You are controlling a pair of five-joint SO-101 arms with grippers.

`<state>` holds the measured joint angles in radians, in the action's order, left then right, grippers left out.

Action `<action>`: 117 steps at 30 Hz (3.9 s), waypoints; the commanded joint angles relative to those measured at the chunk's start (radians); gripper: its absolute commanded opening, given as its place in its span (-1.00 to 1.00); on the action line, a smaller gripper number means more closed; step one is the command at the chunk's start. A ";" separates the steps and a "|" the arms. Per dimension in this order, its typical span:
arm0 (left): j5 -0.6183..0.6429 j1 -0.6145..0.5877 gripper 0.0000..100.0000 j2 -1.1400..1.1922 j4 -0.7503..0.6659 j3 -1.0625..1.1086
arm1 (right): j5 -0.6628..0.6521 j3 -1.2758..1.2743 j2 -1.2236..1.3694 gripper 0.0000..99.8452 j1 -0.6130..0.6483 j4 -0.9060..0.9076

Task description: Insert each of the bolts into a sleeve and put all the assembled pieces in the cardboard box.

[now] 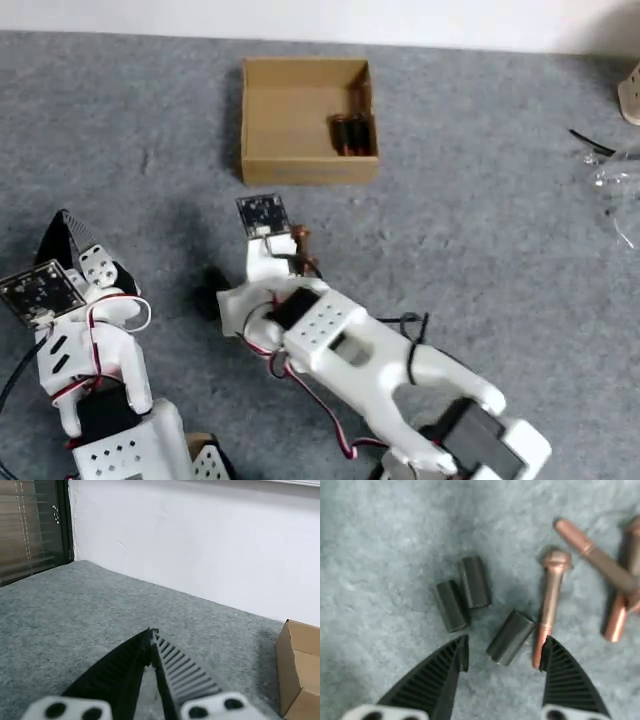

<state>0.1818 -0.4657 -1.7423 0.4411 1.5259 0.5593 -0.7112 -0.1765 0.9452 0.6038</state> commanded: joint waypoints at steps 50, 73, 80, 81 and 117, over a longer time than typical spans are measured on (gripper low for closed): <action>0.008 -0.010 -0.98 0.005 0.005 -0.053 | 0.086 0.137 0.237 -0.58 0.015 -0.016; 0.008 -0.008 -0.98 0.005 0.006 -0.053 | 0.080 0.134 0.242 -0.78 -0.027 0.015; 0.008 -0.008 -0.98 0.005 0.006 -0.053 | 0.077 0.134 0.242 -0.99 -0.028 0.015; 0.008 -0.008 -0.98 0.005 0.006 -0.053 | 0.077 0.134 0.242 -0.99 -0.030 0.015; -0.074 0.361 -0.98 0.193 0.138 -0.145 | -0.226 0.022 -0.499 -0.99 -0.410 0.243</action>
<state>0.1266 -0.1603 -1.6855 0.5823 1.4814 0.3782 -0.6774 -0.5646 0.6015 0.8447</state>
